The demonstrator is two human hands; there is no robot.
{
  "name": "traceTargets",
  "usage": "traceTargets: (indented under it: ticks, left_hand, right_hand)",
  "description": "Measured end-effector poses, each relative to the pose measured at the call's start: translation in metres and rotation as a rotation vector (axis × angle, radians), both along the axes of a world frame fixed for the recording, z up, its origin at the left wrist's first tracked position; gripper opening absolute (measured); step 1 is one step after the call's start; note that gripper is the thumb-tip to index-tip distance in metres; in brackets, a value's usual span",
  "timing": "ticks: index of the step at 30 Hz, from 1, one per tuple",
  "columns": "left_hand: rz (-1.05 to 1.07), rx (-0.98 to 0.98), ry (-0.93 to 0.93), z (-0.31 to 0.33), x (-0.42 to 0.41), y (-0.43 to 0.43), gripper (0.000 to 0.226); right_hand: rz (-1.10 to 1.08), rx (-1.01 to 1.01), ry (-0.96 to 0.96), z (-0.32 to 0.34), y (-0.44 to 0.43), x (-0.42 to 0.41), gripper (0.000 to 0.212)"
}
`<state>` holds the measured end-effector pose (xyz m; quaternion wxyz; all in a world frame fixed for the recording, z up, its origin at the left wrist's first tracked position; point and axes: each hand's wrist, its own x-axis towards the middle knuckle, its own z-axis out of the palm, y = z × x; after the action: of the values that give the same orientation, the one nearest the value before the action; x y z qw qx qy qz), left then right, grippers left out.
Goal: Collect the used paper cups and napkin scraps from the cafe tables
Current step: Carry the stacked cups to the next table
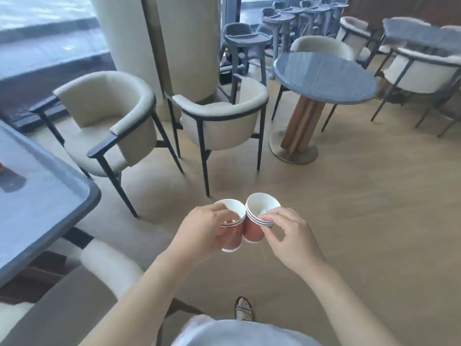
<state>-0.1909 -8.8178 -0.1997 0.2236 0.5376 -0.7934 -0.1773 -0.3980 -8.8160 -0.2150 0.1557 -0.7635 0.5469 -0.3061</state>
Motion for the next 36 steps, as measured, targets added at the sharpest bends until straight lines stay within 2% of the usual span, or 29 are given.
traceTargets:
  ticks: [5, 10, 17, 23, 28, 31, 36]
  left_hand:
    - [0.149, 0.012, -0.007, 0.004, 0.011, -0.056, 0.014]
    - [0.349, 0.104, -0.046, -0.009, 0.057, -0.083, 0.02]
    - [0.592, 0.129, -0.026, -0.028, 0.151, -0.158, 0.026]
    - [0.716, 0.109, -0.037, -0.018, 0.254, -0.223, 0.023]
    - [0.909, 0.117, -0.029, -0.013, 0.327, -0.222, 0.023]
    - [1.104, 0.123, 0.025, -0.013, 0.357, -0.207, 0.02]
    - [1.398, 0.119, 0.047, -0.015, 0.404, -0.178, 0.021]
  right_hand:
    - [0.152, 0.026, -0.015, 0.0, -0.09, 0.013, 0.021]
    - [0.379, 0.094, -0.005, -0.009, -0.157, 0.067, 0.021]
    - [0.613, 0.108, 0.044, -0.018, -0.271, 0.18, 0.021]
    - [0.754, 0.091, 0.035, -0.003, -0.357, 0.302, 0.021]
    - [0.91, 0.105, 0.006, -0.005, -0.385, 0.402, 0.021]
    - [1.011, 0.113, -0.008, -0.008, -0.383, 0.461, 0.021]
    - [1.293, 0.139, 0.015, -0.018, -0.374, 0.558, 0.021]
